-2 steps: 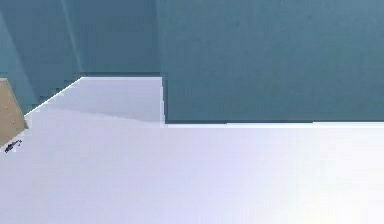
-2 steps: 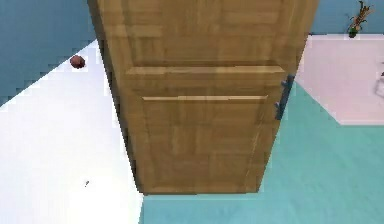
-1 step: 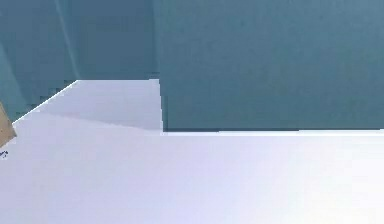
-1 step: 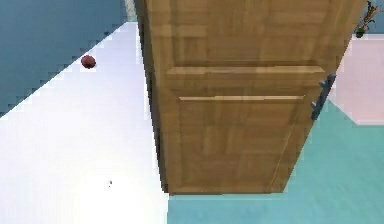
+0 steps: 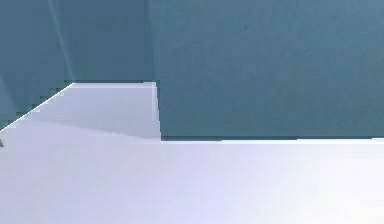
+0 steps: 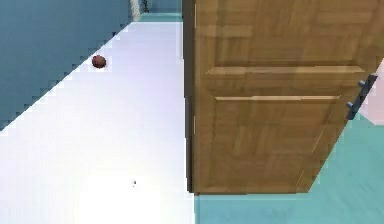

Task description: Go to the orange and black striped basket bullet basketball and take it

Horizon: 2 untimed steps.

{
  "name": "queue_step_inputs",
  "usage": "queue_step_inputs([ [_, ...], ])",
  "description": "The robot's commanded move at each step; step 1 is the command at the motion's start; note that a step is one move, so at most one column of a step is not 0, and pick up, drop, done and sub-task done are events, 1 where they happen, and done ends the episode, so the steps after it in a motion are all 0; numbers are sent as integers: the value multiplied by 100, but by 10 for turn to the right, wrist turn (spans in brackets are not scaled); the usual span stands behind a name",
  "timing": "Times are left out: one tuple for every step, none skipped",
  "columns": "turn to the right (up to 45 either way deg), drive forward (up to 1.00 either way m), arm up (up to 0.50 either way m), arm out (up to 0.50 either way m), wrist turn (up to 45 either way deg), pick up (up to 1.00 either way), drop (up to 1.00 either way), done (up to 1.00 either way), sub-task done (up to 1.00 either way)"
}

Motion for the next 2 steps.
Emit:
queue_step_inputs([
  [390,0,0,0,0,0,0,0,0],
  [0,100,0,0,0,0,0,0,0],
])
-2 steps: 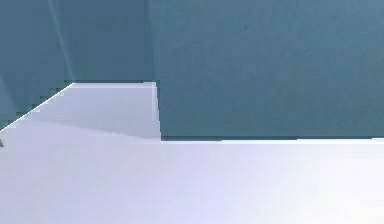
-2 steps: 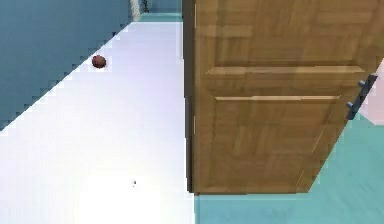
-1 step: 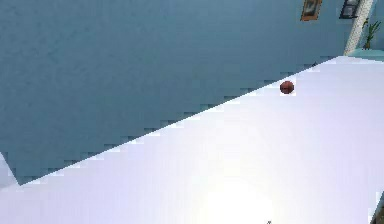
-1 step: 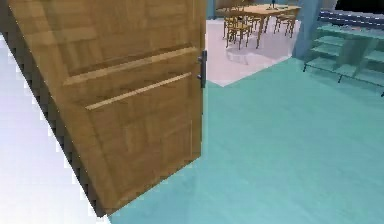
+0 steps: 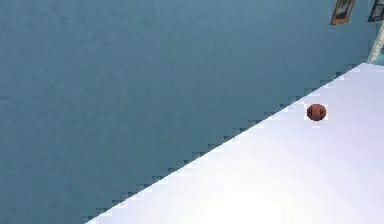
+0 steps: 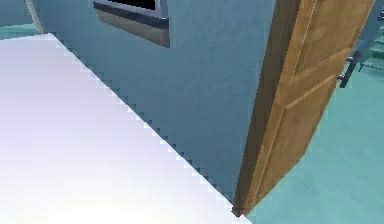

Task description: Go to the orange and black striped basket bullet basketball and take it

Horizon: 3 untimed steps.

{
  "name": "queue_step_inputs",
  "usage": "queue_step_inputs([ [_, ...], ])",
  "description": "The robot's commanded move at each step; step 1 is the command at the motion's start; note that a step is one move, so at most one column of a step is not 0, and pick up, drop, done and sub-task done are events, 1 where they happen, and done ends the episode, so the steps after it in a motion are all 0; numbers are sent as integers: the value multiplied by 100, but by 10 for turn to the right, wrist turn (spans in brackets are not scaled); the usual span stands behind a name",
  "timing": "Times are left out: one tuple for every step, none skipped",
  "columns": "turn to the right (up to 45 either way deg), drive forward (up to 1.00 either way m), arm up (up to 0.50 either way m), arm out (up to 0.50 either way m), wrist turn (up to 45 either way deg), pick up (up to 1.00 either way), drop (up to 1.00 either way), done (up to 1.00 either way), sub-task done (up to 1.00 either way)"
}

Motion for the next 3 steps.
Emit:
queue_step_inputs([
  [0,35,0,0,0,0,0,0,0],
  [450,0,0,0,0,0,0,0,0],
  [30,0,0,0,0,0,0,0,0],
])
